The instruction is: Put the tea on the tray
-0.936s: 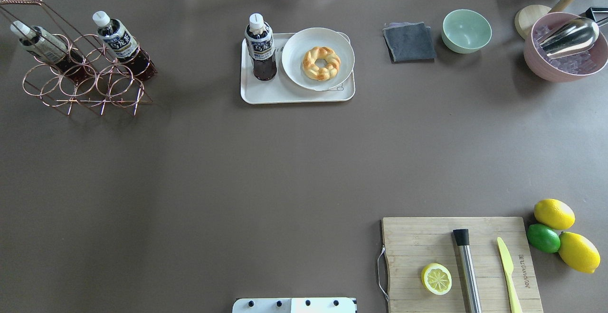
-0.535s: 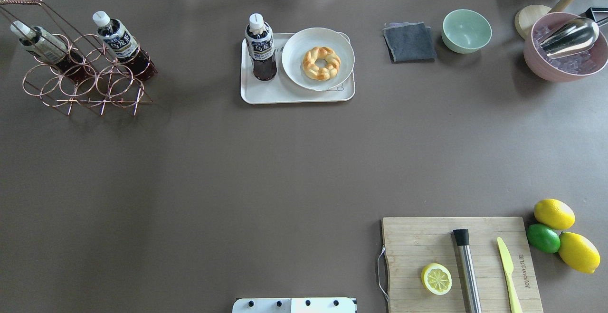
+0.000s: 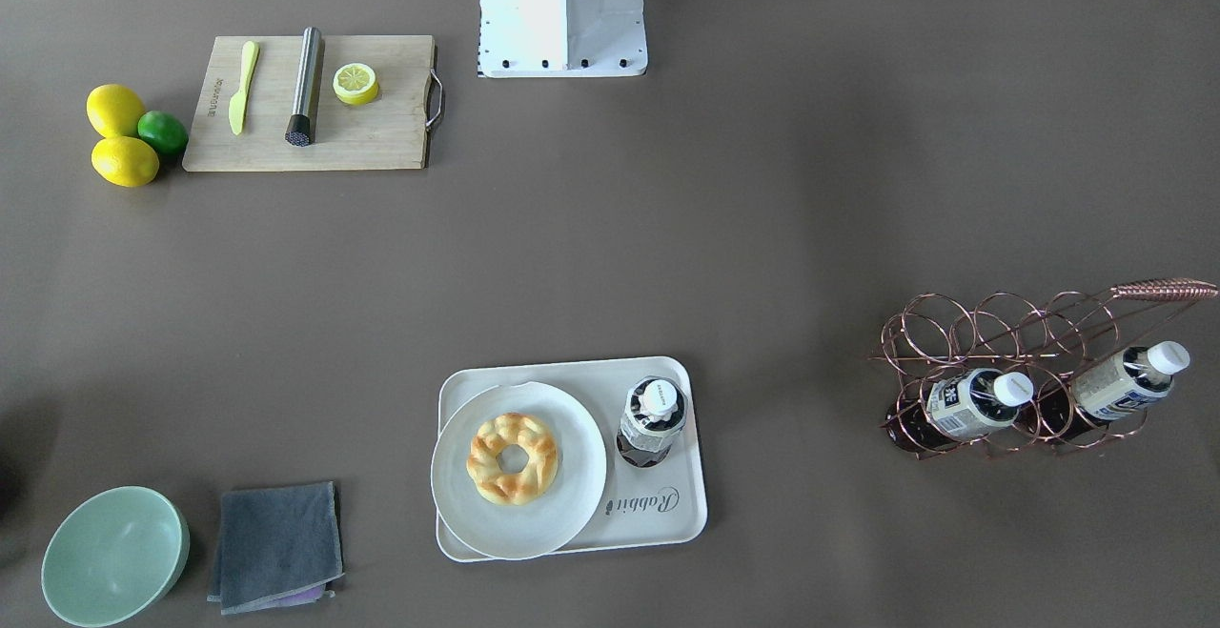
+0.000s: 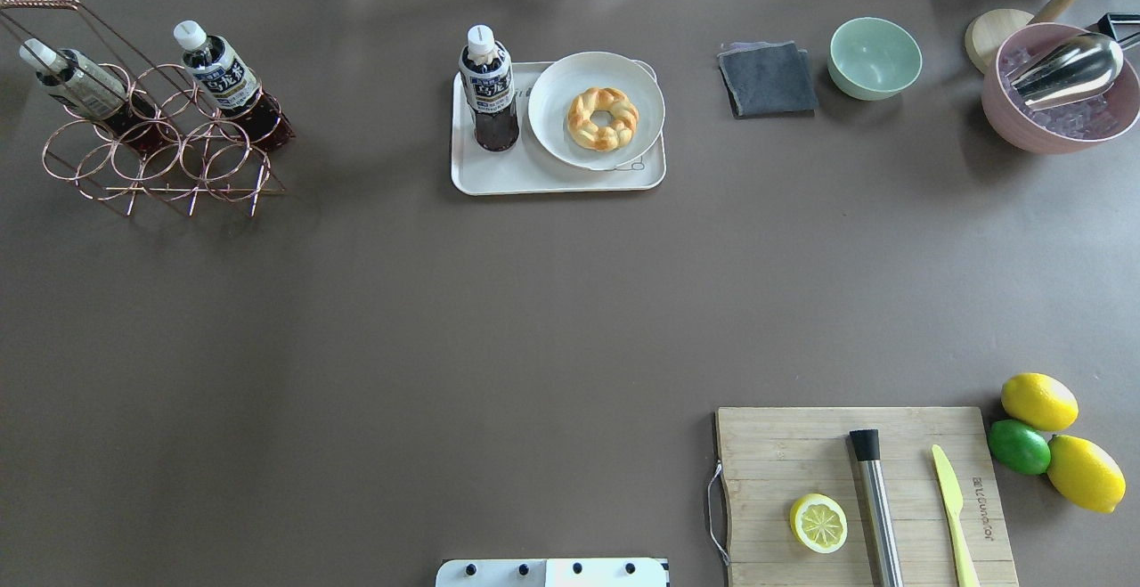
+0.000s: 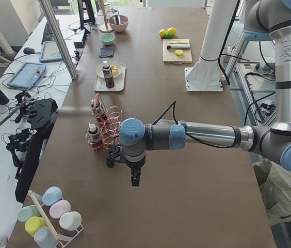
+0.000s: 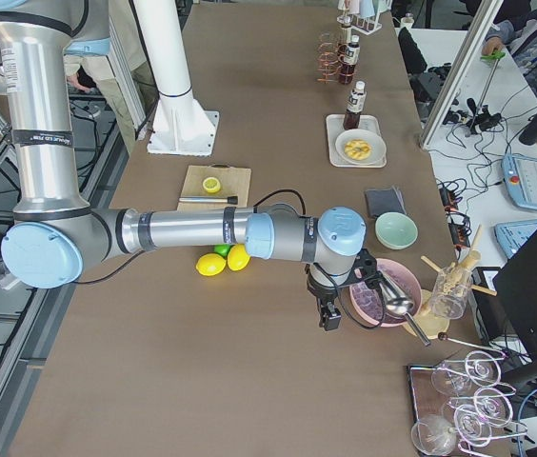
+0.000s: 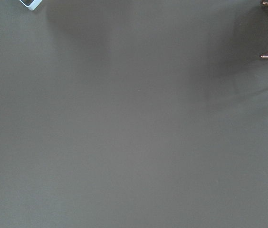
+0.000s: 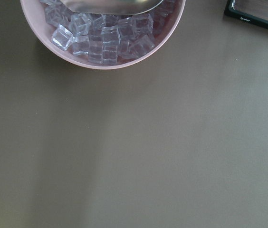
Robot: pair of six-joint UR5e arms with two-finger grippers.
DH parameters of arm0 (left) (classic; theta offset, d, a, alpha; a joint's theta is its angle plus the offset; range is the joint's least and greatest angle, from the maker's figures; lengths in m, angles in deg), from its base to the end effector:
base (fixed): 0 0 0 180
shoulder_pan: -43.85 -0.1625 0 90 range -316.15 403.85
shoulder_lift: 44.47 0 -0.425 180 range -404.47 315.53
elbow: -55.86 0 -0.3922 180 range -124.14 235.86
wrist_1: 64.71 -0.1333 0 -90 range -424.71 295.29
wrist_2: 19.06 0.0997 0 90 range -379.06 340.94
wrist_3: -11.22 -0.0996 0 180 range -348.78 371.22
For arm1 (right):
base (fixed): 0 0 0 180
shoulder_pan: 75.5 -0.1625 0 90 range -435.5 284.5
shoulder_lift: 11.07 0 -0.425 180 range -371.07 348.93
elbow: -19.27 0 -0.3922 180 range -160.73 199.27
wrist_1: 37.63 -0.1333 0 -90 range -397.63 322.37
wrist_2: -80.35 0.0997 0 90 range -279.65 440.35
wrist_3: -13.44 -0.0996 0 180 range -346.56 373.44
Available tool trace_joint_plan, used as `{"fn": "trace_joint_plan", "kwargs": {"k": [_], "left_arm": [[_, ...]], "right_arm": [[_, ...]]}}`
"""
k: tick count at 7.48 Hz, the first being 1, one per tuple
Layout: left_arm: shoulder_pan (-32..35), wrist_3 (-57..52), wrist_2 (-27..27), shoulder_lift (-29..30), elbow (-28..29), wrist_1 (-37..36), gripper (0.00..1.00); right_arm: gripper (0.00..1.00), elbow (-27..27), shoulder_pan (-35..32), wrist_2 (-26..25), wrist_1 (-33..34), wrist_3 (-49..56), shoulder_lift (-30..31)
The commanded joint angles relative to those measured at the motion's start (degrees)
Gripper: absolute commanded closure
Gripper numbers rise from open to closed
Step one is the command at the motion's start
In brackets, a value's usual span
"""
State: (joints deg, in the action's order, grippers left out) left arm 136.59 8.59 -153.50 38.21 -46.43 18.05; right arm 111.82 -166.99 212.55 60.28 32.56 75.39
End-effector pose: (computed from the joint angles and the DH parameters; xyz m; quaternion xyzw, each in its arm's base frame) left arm -0.0842 -0.4298 0.6251 -0.0006 0.3785 -0.0084 0.9255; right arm 0.0797 -0.5116 0.6220 0.0498 -0.3568 -0.1373 0.9227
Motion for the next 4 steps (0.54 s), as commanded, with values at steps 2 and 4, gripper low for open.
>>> {"fn": "trace_joint_plan", "kwargs": {"k": [2,4], "left_arm": [[1.3,-2.4,0.2,-0.1,-0.1,2.7,0.03],[1.3,-2.4,1.5,-0.8,-0.1,8.4,0.03]], "right_arm": [[0.0,0.3,0.0,1.0,0.0,-0.1,-0.2],[0.0,0.9,0.0,3.6,0.0,-0.2,-0.1]]}}
